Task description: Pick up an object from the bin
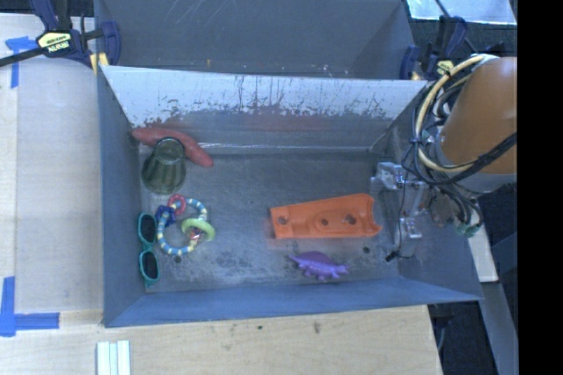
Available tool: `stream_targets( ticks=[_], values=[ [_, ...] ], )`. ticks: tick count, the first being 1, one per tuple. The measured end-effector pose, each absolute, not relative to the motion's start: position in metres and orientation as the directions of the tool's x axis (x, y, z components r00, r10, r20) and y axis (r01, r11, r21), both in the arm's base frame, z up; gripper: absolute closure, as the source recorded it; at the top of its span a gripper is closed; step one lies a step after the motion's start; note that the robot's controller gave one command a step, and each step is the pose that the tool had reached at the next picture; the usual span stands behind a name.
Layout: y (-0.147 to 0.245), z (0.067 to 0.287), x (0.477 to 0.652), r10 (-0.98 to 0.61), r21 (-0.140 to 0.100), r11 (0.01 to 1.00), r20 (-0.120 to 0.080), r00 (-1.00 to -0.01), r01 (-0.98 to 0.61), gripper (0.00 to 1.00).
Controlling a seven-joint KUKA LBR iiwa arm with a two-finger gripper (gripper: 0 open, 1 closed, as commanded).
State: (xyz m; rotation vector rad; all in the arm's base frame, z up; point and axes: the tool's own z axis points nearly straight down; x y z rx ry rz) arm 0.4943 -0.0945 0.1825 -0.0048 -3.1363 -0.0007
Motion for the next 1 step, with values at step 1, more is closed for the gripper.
stream_targets(
  ticks=[1],
  values=[
    [-0.0943, 0.1846, 0.4947, 0.002, 0.0, 1.0, 0.002, -1.0, 0.002, 0.0]
  ],
)
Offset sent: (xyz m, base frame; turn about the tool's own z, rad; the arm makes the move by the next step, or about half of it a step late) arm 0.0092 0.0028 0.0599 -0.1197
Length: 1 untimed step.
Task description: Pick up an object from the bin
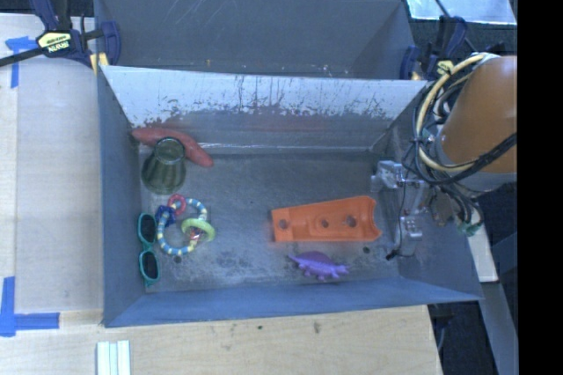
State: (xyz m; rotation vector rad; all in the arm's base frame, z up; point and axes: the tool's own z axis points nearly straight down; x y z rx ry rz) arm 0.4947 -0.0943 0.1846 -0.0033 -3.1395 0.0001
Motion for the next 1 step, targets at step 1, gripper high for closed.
stream_targets(
  ticks=[1],
  values=[
    [-0.093, 0.2104, 0.4991, -0.051, 0.0, 0.999, 0.002, -0.999, -0.051, 0.0]
  ],
)
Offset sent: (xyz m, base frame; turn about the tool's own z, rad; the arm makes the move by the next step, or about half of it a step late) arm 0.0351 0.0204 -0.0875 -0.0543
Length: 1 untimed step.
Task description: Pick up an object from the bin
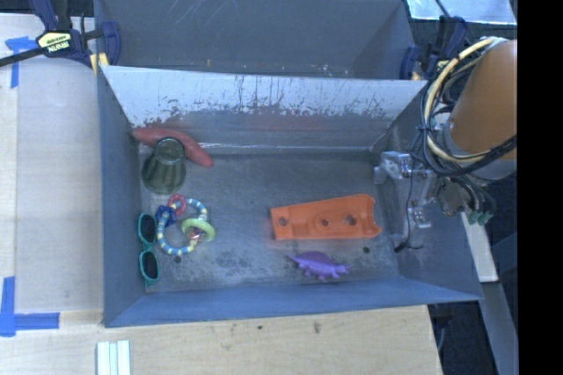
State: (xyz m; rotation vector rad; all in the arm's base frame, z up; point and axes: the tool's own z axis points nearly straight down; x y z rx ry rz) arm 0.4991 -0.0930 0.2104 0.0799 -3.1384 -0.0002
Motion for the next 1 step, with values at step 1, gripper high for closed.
stream_targets(
  ticks=[1],
  values=[
    [-0.0874, 0.1904, 0.5143, -0.067, -0.004, 0.998, -0.015, -0.998, -0.067, 0.0]
  ],
)
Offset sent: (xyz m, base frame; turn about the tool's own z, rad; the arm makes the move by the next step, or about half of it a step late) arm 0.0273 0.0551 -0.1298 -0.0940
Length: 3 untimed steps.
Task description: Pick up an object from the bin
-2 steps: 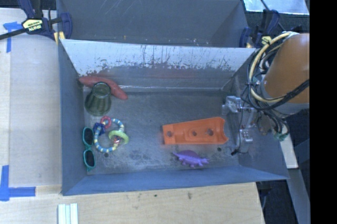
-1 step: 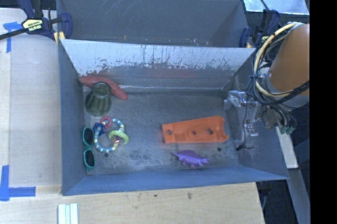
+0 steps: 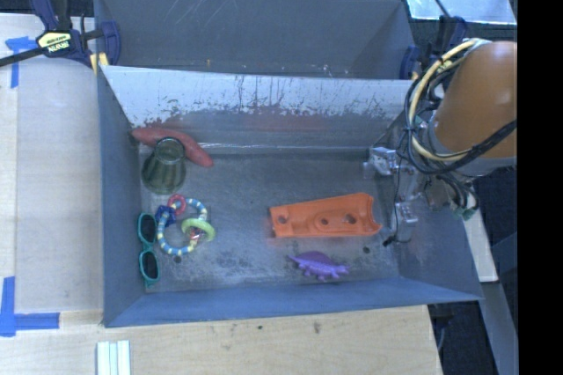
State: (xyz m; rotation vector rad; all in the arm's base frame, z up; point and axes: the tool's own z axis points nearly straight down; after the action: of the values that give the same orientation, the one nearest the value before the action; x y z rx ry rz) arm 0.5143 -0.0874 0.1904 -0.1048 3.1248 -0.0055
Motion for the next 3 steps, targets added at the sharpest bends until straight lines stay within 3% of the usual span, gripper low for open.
stream_targets(
  ticks=[1, 2, 3],
  values=[
    [-0.062, 0.127, 0.521, -0.105, -0.002, 0.995, -0.005, -0.994, -0.105, 0.0],
    [-0.039, 0.078, 0.508, -0.48, -0.012, 0.877, -0.016, -0.877, -0.48, 1.0],
    [-0.039, 0.078, 0.508, -0.481, -0.012, 0.877, -0.016, -0.877, -0.481, 1.0]
  ],
)
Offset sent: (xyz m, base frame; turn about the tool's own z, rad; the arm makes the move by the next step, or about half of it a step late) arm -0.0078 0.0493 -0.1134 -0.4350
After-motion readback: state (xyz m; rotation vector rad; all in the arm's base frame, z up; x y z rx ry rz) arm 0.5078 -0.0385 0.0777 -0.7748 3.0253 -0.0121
